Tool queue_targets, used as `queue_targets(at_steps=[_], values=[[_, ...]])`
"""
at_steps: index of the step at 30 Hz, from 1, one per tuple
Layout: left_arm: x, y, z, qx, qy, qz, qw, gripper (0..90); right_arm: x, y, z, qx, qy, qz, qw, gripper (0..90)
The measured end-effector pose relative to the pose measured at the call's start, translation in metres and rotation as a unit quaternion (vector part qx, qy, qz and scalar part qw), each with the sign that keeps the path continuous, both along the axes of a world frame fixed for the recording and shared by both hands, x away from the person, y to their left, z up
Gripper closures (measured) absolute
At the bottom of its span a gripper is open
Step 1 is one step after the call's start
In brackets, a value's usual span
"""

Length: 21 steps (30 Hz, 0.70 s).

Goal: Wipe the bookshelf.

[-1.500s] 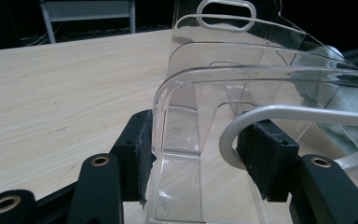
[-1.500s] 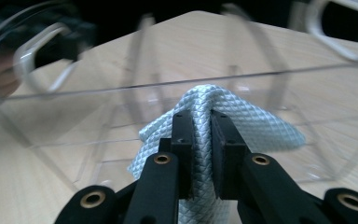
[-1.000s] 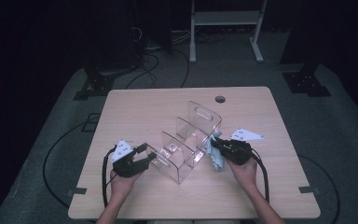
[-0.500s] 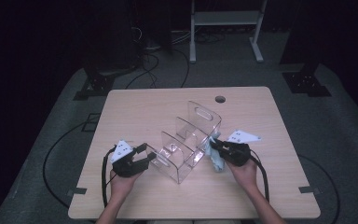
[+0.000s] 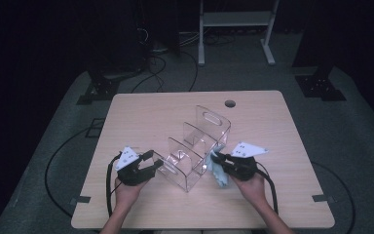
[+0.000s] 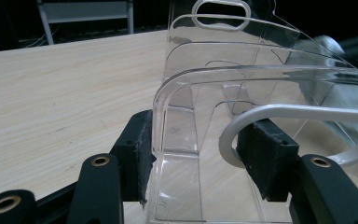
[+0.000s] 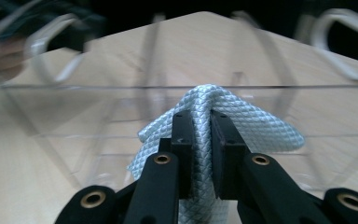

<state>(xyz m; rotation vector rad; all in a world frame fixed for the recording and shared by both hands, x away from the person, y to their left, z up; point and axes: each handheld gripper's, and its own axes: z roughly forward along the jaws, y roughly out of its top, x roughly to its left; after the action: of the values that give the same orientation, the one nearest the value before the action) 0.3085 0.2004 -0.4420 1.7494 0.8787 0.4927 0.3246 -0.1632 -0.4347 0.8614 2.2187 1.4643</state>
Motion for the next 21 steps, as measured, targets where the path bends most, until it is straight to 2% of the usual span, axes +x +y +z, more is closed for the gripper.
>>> queue_targets(at_steps=[4,6,8,11,13,15,19,21], values=[[0.000,0.000,0.000,0.000,0.000,-0.001,1.0000,46.0,0.022,-0.019,0.002,0.008,0.009,-0.041,0.9991,80.5],[0.000,0.000,0.000,0.000,0.000,-0.001,1.0000,46.0,0.026,-0.020,0.003,0.014,0.015,-0.038,0.9991,80.4],[0.000,0.000,0.000,0.001,-0.001,-0.001,1.0000,46.0,0.020,-0.014,0.003,0.013,0.015,-0.027,0.9994,80.4],[0.000,0.000,0.000,0.002,-0.002,0.000,1.0000,46.0,0.008,-0.004,0.002,-0.002,0.003,-0.004,1.0000,80.4],[-0.001,0.000,0.000,0.002,-0.002,0.000,1.0000,46.0,0.009,-0.005,0.002,-0.005,0.003,-0.003,1.0000,80.5],[-0.001,-0.001,0.000,0.002,-0.003,0.000,1.0000,46.0,0.017,-0.012,0.002,-0.006,0.005,-0.016,0.9998,80.5],[-0.001,0.000,0.000,0.003,-0.004,-0.001,1.0000,46.1,0.043,-0.030,0.003,-0.021,0.006,-0.055,0.9982,80.5],[-0.001,0.000,0.000,0.003,-0.004,-0.002,1.0000,46.1,0.056,-0.040,0.005,-0.014,0.013,-0.072,0.9972,80.4]])
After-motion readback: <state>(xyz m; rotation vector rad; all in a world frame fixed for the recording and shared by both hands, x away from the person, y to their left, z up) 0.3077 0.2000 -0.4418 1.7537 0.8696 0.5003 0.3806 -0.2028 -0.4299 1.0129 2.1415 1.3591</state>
